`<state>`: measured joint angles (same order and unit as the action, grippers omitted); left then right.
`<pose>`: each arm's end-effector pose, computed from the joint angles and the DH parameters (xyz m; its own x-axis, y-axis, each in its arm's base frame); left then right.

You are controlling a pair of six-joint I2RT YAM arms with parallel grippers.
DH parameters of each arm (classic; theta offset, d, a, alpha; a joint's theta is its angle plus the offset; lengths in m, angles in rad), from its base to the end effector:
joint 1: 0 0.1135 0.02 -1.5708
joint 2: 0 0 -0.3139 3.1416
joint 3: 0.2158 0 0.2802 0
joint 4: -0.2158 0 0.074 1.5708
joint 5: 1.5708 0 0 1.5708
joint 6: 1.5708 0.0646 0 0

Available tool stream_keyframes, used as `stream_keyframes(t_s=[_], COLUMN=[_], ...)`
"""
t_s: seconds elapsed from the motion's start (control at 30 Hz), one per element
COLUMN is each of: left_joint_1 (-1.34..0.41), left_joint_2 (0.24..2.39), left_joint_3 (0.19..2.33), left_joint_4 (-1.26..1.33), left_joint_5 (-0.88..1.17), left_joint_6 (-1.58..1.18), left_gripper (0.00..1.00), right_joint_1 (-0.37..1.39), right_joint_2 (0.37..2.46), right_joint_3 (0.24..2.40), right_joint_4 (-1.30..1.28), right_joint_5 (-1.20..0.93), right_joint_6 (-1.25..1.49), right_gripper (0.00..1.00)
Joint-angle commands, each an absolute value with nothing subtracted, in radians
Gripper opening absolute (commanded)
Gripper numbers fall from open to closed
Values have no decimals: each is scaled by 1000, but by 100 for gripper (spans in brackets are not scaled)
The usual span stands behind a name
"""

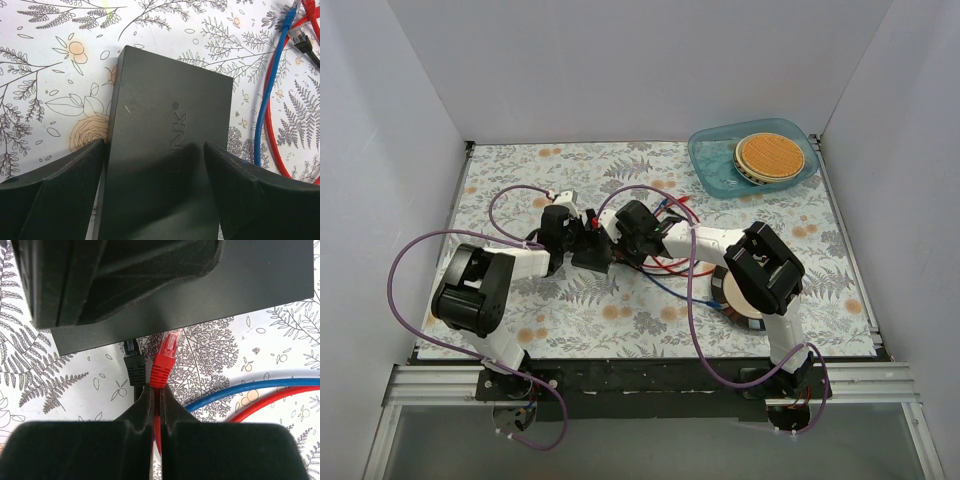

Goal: Insert the plug into the switch port

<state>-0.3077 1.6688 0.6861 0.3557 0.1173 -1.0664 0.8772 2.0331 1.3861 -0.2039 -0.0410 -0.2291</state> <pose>0.3450 -0.1176 0.1504 -0.6126 -0.7176 -0.3312 -0.3005 0.5991 -0.7421 0.3214 0.3907 0.1732 -0.2897 -0.7034 -0.6491 -0.8742 0.4706 -0.1197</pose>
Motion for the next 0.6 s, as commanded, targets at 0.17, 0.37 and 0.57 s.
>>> stream_keyframes(t_s=[0.17,0.37,0.57], left_joint_1=[-333,-299,-279], left_joint_2=[1671,1680,1698], left_joint_3=[702,735,752], left_joint_4=[212,222,249], left_joint_5=[200,161,175], left_joint_6=[-1126,-1150,-1160], left_gripper=[83,83,80], right_joint_1=[884,884,882], right_joint_2=[2077,2074,2068], right_joint_3=[1430,1427,1420], right_joint_4=[-43,-55,-58], right_joint_5=[-127,-106,-136], right_joint_6=[-270,-267,-250], right_gripper=[1,1,1])
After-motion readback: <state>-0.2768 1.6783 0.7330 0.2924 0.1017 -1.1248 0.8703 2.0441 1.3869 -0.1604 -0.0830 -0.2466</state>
